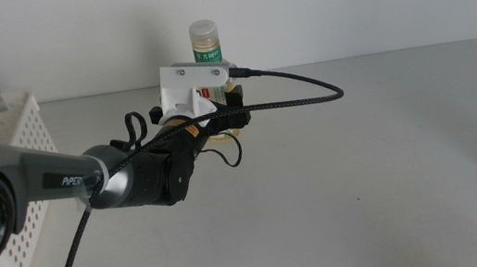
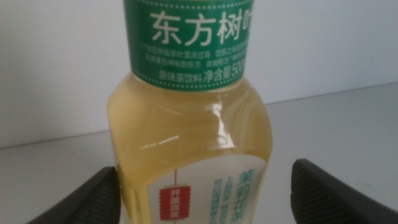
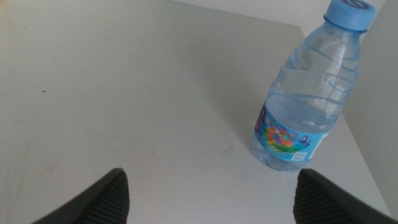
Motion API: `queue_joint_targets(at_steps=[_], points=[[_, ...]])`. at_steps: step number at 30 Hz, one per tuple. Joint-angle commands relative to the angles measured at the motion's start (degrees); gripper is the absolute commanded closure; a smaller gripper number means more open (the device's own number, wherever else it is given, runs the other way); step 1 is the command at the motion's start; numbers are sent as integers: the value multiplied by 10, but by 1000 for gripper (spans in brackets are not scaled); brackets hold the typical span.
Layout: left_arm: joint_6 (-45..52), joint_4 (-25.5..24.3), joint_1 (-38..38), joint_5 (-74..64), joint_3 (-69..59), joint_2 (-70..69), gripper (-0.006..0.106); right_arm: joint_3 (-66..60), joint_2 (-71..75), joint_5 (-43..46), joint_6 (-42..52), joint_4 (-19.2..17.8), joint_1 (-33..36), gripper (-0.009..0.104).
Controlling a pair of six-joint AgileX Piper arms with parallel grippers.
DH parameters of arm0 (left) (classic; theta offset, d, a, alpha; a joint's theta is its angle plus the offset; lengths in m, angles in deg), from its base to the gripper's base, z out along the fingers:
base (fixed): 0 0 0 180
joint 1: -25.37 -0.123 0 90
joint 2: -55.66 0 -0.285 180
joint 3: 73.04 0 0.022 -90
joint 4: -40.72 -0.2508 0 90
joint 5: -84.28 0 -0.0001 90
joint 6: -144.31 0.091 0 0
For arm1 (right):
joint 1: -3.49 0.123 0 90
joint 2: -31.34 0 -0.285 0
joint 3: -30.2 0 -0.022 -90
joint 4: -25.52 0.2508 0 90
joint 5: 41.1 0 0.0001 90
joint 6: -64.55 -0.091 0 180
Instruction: Use arms to grab the bottles and put them into the dustbin to the left of the table.
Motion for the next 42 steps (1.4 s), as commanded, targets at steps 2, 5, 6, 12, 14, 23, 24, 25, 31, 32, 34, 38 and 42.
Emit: queue_joint_targets(at_steps=[2,5,6,12,14,23,24,25,31,32,34,38,42], points=[[-3,5,0,41,36,-15,7,1,13,35,5,-4,-4,27],[3,16,0,44,52,-3,7,1,13,35,5,-4,-4,27],[8,17,0,44,58,2,7,1,13,35,5,-4,-4,27],[45,33,0,49,98,38,7,1,13,35,5,-4,-4,27],[46,34,0,61,108,48,7,1,13,35,5,-4,-4,27],[46,56,0,87,151,90,16,1,13,35,5,-4,-4,27],[46,56,0,94,154,93,18,1,13,35,5,-4,-4,27],[46,58,0,103,156,95,20,1,13,35,5,-4,-4,27],[38,56,0,118,156,98,48,1,13,35,5,-4,-4,27],[30,56,0,118,156,98,57,1,13,35,5,-4,-4,27],[10,52,0,117,155,98,73,1,13,35,5,-4,-4,27],[7,18,4,97,143,73,102,1,13,35,5,-4,-4,27],[54,12,7,46,107,6,102,1,13,35,5,-4,-4,27]])
